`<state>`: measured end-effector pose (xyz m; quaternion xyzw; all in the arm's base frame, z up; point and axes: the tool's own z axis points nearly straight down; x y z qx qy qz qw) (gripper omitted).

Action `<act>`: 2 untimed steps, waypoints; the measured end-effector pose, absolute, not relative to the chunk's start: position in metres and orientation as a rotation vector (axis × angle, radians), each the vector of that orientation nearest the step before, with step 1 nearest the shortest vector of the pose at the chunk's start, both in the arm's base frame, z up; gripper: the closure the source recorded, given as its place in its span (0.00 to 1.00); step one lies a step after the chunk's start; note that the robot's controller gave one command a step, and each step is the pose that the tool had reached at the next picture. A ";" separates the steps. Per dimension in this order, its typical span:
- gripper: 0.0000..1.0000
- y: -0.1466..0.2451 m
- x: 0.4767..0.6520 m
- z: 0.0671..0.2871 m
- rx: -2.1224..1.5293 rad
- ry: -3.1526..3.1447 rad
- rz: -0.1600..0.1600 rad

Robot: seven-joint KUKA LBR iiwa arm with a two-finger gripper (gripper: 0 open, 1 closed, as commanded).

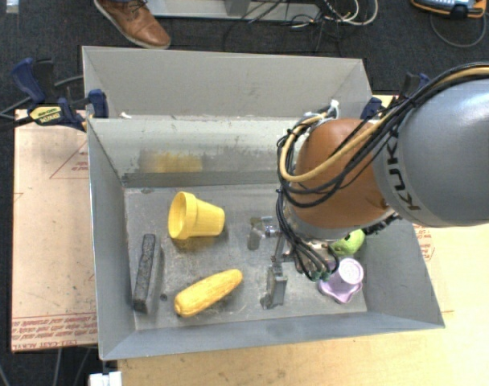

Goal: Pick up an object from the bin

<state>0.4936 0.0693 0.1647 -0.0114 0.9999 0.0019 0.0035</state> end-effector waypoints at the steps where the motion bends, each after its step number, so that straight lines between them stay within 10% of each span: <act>1: 0.00 0.069 0.494 0.165 -0.035 3.134 0.006; 2: 0.00 0.092 0.492 0.121 -0.084 3.125 0.006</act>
Offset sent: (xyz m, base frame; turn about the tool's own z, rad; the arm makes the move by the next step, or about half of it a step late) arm -0.0085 0.0477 -0.0947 -0.0638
